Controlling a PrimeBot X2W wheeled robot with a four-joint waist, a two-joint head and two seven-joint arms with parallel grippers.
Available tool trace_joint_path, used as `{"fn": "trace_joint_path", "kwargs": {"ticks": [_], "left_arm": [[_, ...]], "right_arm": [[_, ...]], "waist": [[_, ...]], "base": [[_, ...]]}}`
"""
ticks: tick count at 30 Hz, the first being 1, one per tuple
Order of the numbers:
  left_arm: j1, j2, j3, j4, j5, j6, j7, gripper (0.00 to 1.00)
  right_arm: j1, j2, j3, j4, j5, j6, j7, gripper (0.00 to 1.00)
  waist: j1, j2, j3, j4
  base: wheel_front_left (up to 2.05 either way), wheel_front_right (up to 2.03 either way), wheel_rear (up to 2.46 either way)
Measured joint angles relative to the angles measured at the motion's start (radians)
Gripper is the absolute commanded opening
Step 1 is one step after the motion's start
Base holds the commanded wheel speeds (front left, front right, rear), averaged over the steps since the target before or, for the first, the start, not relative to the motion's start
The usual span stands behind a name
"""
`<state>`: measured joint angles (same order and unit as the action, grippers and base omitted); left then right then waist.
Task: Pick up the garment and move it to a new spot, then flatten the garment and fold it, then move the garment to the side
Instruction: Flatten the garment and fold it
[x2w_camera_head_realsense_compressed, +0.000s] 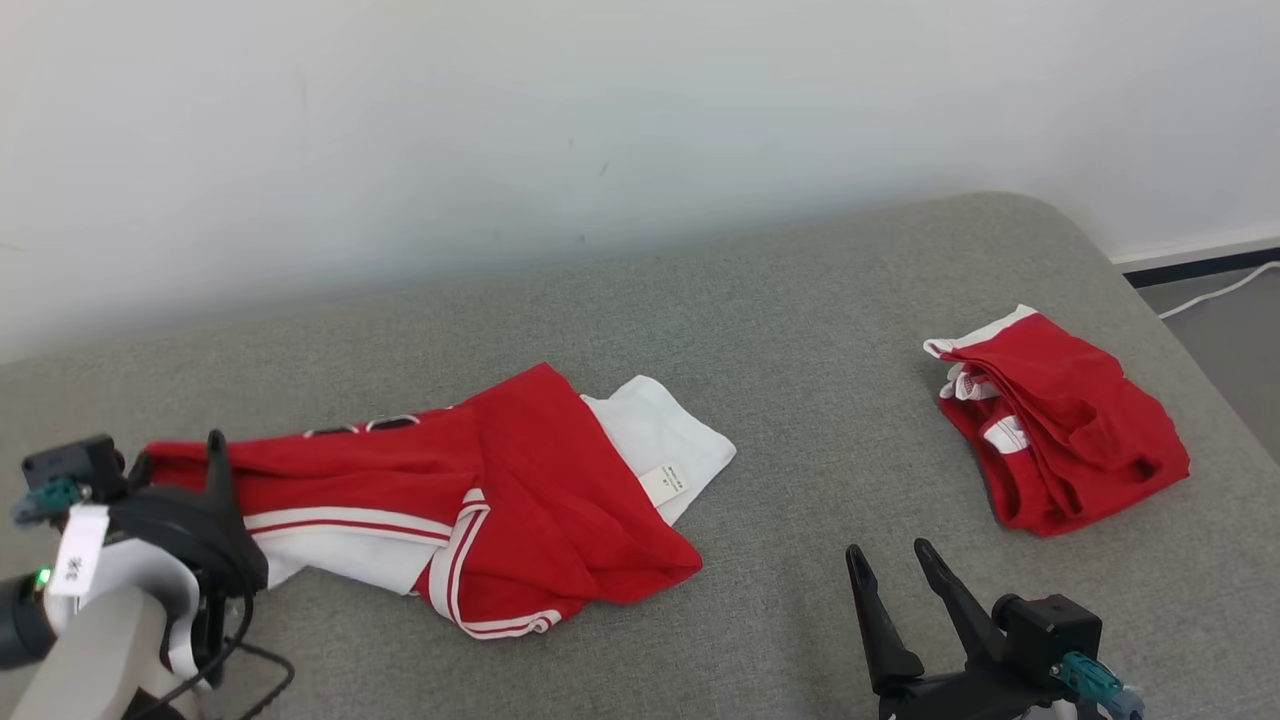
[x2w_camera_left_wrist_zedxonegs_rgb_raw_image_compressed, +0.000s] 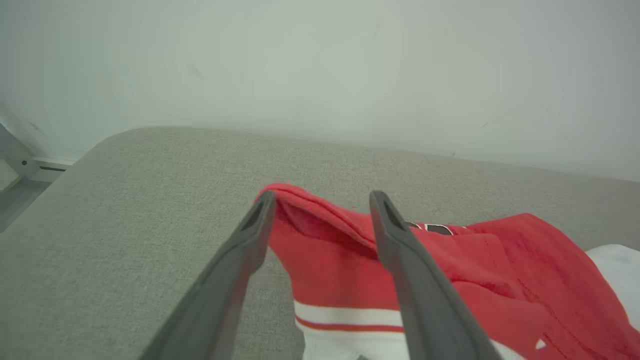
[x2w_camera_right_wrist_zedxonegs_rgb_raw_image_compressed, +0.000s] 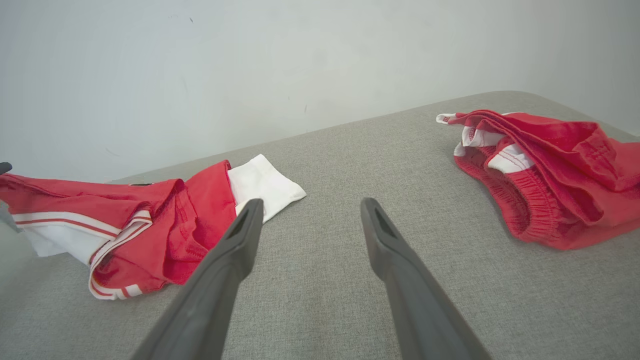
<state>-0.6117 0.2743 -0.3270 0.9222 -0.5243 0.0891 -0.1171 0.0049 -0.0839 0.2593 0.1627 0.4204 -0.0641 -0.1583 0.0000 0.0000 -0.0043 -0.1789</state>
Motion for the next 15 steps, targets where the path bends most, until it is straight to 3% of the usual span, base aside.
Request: {"fn": "trace_joint_path", "kwargs": {"ticks": [10,13,15], "left_arm": [[0.108,-0.032,-0.016,-0.021,-0.005,-0.009,-0.049,1.0],[0.115,-0.036,-0.07,-0.078,0.007,-0.069,-0.061,1.0],[0.115,-0.074,-0.142,-0.122,0.043,-0.107,-0.06,1.0]], "right_arm": [[0.001,0.0,0.002,0.005,0.0,0.0,0.0,1.0],[0.006,-0.001,-0.001,0.005,0.0,0.0,0.0,1.0],[0.012,-0.003,-0.009,0.003,0.0,-0.001,-0.001,1.0]], "waist": [[0.0,0.0,-0.016,0.003],[0.0,0.0,-0.018,0.003],[0.0,0.0,-0.019,0.007]], "base": [[0.0,0.0,0.0],[0.0,0.0,0.0],[0.0,0.0,0.0]]}}
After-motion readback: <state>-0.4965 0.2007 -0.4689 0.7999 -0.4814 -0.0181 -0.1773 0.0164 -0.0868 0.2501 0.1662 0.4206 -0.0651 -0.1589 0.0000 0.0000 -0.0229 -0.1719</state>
